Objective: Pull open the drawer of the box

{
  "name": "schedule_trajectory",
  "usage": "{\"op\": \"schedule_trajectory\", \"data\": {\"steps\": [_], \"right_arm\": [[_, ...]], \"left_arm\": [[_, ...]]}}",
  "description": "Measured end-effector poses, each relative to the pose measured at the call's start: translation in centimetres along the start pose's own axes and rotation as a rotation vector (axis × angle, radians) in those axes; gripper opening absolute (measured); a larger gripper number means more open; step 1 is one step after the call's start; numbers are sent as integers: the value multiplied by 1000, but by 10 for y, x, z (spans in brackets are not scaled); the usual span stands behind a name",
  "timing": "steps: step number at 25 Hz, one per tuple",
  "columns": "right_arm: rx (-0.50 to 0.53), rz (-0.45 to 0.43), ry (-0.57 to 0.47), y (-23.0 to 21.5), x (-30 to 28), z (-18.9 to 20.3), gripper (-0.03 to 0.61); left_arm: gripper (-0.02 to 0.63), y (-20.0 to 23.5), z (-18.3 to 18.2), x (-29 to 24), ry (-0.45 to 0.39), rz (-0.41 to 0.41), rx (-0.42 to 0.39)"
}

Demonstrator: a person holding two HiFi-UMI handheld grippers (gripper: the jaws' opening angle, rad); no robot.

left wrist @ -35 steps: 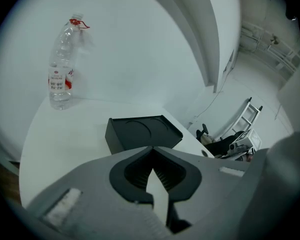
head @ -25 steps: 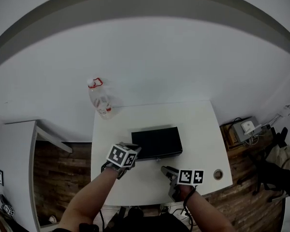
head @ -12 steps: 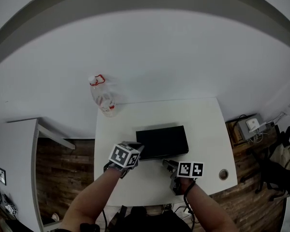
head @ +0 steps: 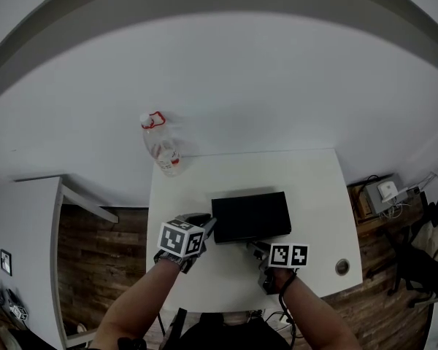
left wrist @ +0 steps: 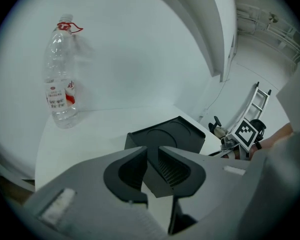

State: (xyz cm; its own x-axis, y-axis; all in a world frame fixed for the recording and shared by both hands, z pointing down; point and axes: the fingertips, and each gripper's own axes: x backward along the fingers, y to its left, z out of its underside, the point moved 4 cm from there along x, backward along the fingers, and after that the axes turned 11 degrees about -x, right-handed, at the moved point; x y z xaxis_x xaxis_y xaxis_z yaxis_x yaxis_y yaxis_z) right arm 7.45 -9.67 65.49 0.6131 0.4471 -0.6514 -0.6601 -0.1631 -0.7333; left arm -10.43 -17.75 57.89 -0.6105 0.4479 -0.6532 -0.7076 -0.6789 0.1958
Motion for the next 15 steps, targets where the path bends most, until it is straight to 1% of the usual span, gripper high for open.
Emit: {"op": "schedule_trajectory", "data": {"steps": [1,3,6,8,12,15], "right_arm": [[-2,2,1,-1,-1,0,176],[-4,5,3,-2,-2,-1,176],[6,4,9,0,-4,-2,176],[10,4,15,0,-4,-2,175],[14,2,22,0,-5,-2,173],[18,2,29,0,-5,-2,173]], "left_arm": [[74,2,3,0,5,-9,22],[128,5,10,-2,10,-15,89],[143,4,18,-8,5,7,206],[167,3,20,-13,12,14,258],[167,8,23,-23,31,-7,310],[169,9,26,-31,50,4,333]]}}
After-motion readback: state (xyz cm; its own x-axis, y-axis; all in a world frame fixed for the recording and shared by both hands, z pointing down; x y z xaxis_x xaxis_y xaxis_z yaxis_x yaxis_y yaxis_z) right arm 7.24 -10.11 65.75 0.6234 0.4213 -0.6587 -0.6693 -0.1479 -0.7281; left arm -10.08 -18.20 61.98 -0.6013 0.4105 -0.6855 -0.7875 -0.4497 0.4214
